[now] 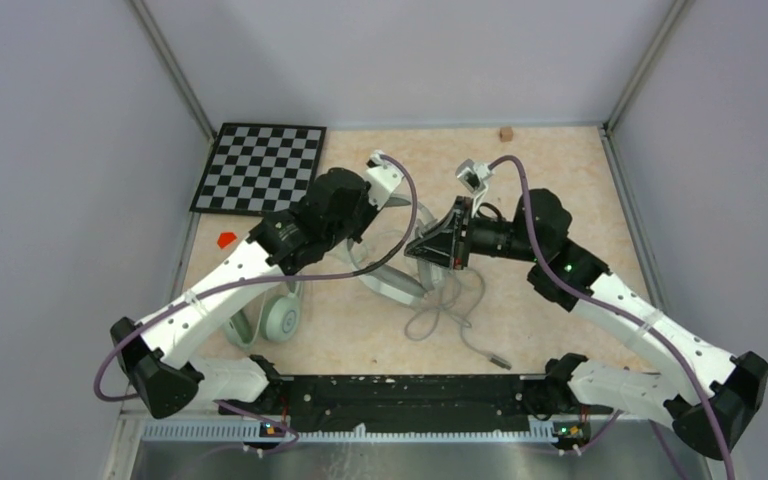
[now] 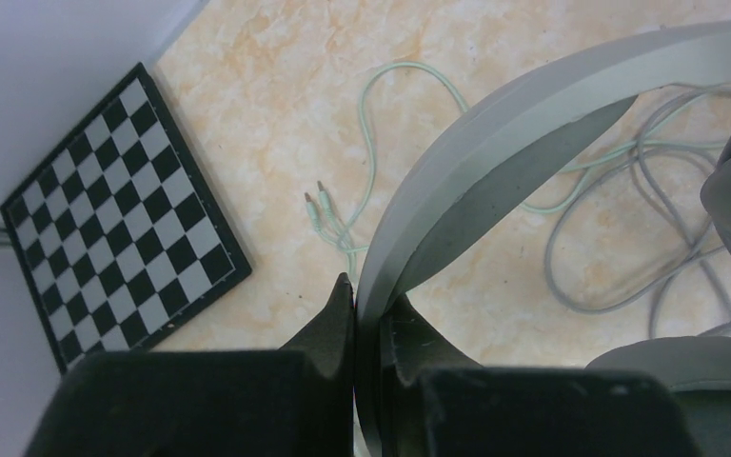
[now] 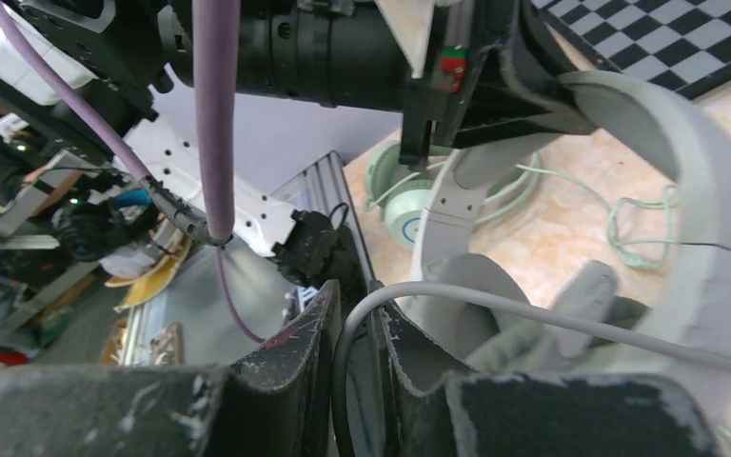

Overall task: Wrap the headphones
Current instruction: Wrap the headphones cable around the headphones.

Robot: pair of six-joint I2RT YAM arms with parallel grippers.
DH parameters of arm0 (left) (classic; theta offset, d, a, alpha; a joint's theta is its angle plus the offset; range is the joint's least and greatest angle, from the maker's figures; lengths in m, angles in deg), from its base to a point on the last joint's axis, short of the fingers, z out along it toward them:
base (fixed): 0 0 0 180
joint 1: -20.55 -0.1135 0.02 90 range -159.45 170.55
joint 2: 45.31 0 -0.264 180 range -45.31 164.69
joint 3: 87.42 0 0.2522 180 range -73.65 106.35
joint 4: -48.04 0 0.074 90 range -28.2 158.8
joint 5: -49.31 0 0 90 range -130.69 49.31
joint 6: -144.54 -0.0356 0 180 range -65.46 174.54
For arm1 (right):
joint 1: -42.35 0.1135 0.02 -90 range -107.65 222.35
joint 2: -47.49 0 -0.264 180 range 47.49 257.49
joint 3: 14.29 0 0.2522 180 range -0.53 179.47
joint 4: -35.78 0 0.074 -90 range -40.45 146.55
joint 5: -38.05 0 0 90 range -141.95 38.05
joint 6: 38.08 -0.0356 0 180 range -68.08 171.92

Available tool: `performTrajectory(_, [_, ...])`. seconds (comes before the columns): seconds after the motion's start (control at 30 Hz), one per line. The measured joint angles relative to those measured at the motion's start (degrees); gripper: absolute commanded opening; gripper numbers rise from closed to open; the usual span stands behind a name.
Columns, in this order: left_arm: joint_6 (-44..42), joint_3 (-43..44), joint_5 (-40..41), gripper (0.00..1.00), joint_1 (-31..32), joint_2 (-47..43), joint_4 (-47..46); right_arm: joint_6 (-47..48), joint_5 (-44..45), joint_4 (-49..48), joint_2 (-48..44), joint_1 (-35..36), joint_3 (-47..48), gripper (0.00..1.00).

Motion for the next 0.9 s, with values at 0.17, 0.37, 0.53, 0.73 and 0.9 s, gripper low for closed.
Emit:
performTrajectory(0.17, [7.1,2.4,1.4,0.00,0.0,2.4,2.0,-4.7,-2.5,-6.4,0.4,0.0,-3.5,0.17])
performTrajectory(0.37, [15.5,5.5,3.8,0.00,0.0,4.0,3.4,-6.8,-2.9,-9.9,0.2,0.0,-4.6,0.17])
performTrajectory(0.53, [21.6,7.3,5.5,0.00,-0.8,4.4,3.3,-7.7,-1.8,-13.1,-1.6,0.0,-7.5,0.16])
performTrajectory(0.73, [27.1,10.5,8.5,0.00,-1.9,5.8,4.3,-5.5,1.8,-11.8,-3.2,0.9,-8.6,0.16])
performTrajectory(0.9, [31.2,11.6,9.3,0.00,-2.1,6.6,3.8,-2.4,4.7,-10.0,-3.6,2.8,-8.5,0.16])
